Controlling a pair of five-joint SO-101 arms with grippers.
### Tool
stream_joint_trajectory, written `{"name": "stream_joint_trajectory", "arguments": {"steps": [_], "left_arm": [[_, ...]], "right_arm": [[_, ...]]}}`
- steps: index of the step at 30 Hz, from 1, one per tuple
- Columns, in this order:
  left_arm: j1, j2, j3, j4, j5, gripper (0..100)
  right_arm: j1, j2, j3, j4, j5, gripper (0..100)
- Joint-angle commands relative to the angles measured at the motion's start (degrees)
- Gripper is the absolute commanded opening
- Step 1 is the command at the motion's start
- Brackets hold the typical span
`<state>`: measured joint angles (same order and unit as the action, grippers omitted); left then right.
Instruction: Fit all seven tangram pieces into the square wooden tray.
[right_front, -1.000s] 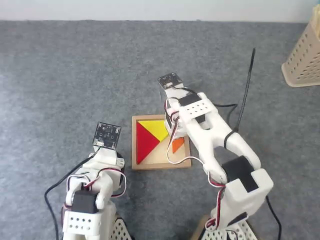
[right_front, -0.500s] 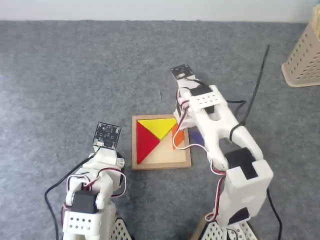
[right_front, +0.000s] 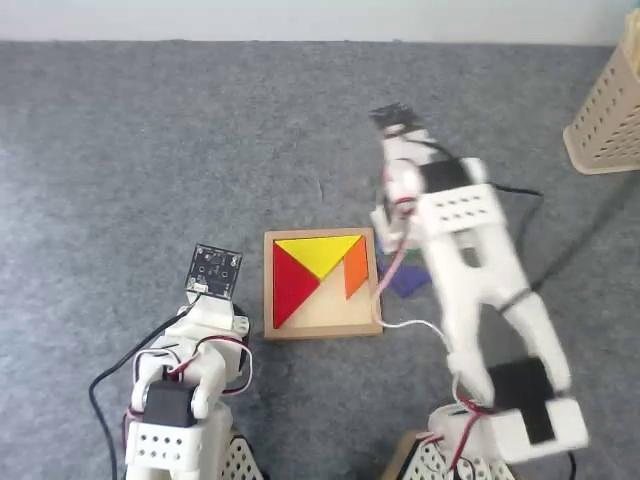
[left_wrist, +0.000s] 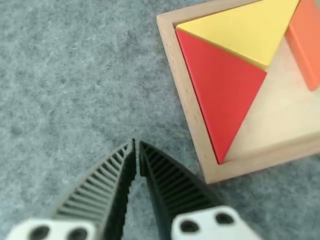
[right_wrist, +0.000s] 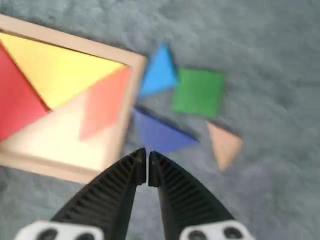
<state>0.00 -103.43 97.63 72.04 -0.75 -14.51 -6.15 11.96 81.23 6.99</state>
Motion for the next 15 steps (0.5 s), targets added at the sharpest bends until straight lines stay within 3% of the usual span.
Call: {"name": "stream_joint_trajectory", "arguments": {"steps": [1, 6, 10, 15], "left_arm": [[-0.3, -1.2, -1.1, 0.4, 0.4, 1], [-0.3, -1.2, -1.1, 0.4, 0.4, 1], [-0.3, -1.2, -1.1, 0.4, 0.4, 1], [-0.3, -1.2, -1.1, 0.4, 0.4, 1]], "right_arm": [[8.8, -3.5, 0.4, 2.4, 9.0, 4.4], [14.0, 1.8, 7.8, -0.6, 22.9, 15.4], [18.0, 5.8, 10.4, -10.9, 25.2, 15.6], [18.3, 11.5, 8.5, -14.9, 27.2, 15.6]]}}
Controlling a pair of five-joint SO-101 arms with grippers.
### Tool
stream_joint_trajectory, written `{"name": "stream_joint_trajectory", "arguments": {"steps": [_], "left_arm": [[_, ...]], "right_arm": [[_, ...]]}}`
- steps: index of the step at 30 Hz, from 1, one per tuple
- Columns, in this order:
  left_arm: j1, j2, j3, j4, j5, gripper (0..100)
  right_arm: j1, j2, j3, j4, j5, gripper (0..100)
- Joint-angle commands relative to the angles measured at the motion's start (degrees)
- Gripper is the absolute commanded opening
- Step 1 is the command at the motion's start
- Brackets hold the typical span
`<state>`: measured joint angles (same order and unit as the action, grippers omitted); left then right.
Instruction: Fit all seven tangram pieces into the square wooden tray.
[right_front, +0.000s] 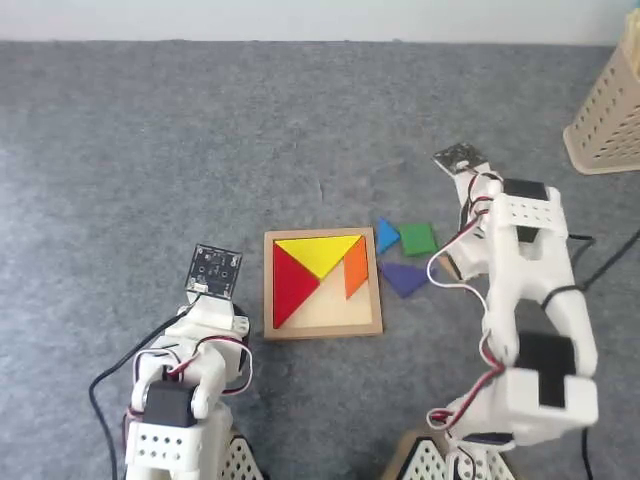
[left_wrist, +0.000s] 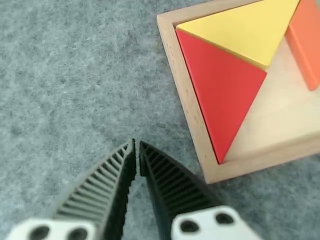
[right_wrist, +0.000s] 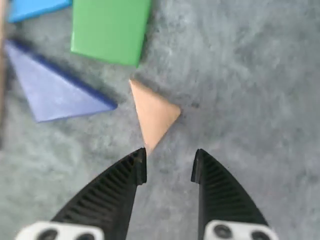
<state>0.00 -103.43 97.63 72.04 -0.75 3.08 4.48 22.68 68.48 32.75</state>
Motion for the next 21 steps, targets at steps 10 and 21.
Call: {"name": "stream_joint_trajectory", "arguments": {"steps": [10, 21], "left_arm": [[-0.3, -1.2, -1.1, 0.4, 0.4, 1], [-0.3, -1.2, -1.1, 0.4, 0.4, 1]], "right_arm": [[0.7, 8.7, -8.4, -2.6, 1.2, 15.6], [-8.2, 8.0, -3.3, -2.6, -1.0, 15.6]]}}
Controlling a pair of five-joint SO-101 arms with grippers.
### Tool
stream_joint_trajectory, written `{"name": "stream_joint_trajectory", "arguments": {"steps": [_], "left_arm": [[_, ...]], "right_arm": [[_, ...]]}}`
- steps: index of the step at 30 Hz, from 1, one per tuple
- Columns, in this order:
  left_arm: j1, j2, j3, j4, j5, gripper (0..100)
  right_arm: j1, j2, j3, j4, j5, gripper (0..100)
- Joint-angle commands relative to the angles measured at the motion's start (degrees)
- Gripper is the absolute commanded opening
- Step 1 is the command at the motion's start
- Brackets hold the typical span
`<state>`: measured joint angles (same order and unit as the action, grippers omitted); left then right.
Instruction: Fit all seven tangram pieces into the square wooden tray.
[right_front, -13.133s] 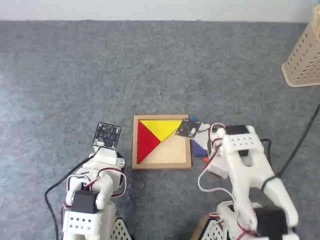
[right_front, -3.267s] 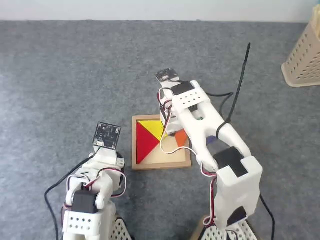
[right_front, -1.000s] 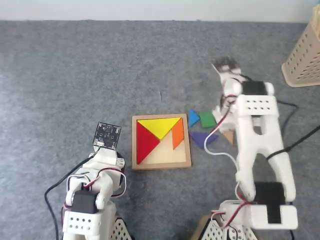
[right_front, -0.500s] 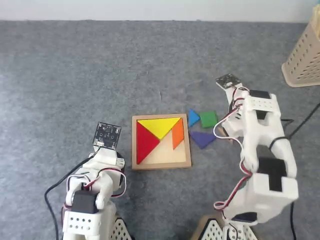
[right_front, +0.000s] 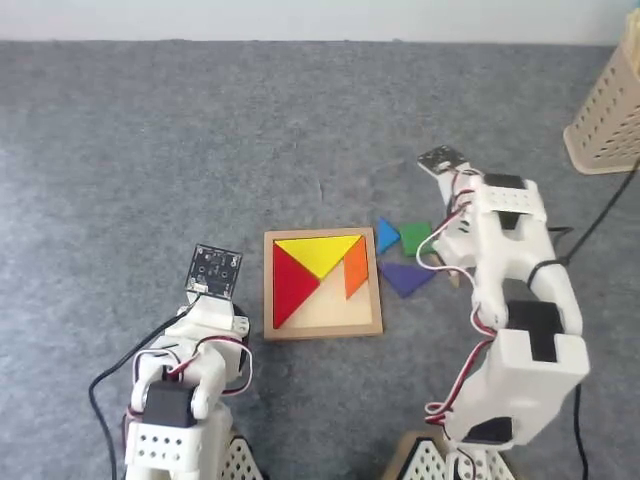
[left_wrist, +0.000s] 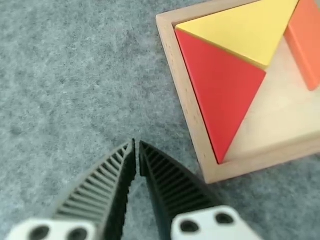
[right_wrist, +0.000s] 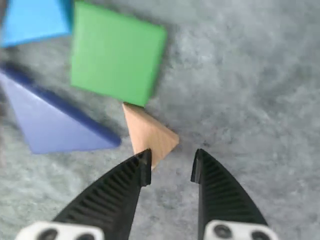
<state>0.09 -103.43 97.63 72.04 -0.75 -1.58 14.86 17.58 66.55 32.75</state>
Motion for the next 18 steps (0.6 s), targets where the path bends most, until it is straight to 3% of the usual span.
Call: {"name": "stream_joint_trajectory", "arguments": {"steps": [1, 13, 18], "left_arm": [[-0.4, -1.2, -1.1, 0.4, 0.4, 1], [-0.4, -1.2, -1.1, 0.4, 0.4, 1], [-0.4, -1.2, -1.1, 0.4, 0.4, 1]], "right_arm": [[-4.4, -2.7, 2.7, -0.8, -1.1, 15.6], [-5.2, -10.6, 8.2, -1.8, -2.6, 15.6], [2.0, -11.6, 9.8, -2.2, -2.3, 15.6]]}}
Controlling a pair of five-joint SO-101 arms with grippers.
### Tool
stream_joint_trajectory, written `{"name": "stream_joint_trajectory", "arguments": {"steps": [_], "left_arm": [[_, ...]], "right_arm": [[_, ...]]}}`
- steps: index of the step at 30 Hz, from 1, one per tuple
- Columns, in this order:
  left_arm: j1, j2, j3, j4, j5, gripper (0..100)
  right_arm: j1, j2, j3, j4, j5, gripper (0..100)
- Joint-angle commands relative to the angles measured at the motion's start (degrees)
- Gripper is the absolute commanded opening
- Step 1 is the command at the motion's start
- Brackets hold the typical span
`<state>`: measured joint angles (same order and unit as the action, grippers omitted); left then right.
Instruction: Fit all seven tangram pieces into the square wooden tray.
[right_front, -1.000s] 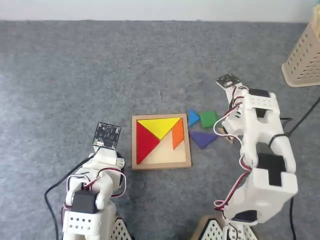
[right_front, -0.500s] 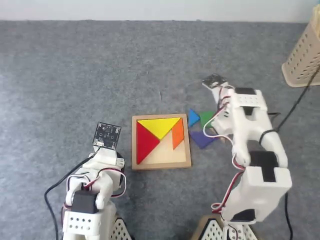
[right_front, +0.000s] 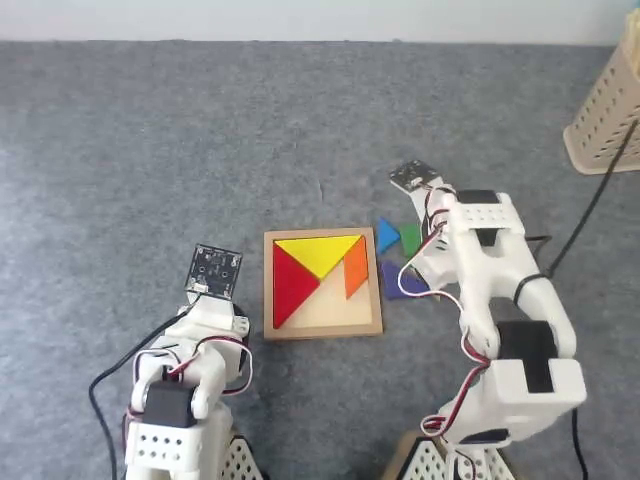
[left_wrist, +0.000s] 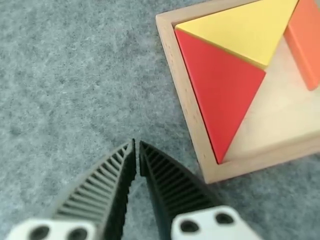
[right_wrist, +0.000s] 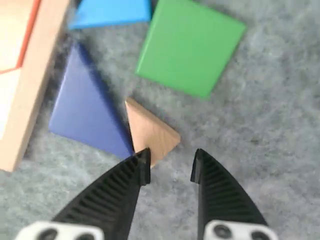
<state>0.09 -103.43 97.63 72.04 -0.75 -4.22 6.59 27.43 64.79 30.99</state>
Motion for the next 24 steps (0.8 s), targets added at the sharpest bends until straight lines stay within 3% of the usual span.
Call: {"name": "stream_joint_trajectory", "arguments": {"steps": [1, 6, 18, 24], "left_arm": [[-0.4, -1.2, -1.1, 0.4, 0.4, 1], [-0.4, -1.2, -1.1, 0.4, 0.4, 1], [-0.4, -1.2, -1.1, 0.4, 0.4, 1], [-0.4, -1.2, -1.1, 0.4, 0.4, 1]], "right_arm": [[6.4, -3.6, 0.0, -0.5, 0.4, 15.5], [11.0, -4.3, -0.3, 0.0, 1.8, 15.5], [3.6, -9.7, 0.2, 0.7, -3.9, 15.6], [8.1, -4.2, 0.1, -2.5, -4.6, 15.6]]}}
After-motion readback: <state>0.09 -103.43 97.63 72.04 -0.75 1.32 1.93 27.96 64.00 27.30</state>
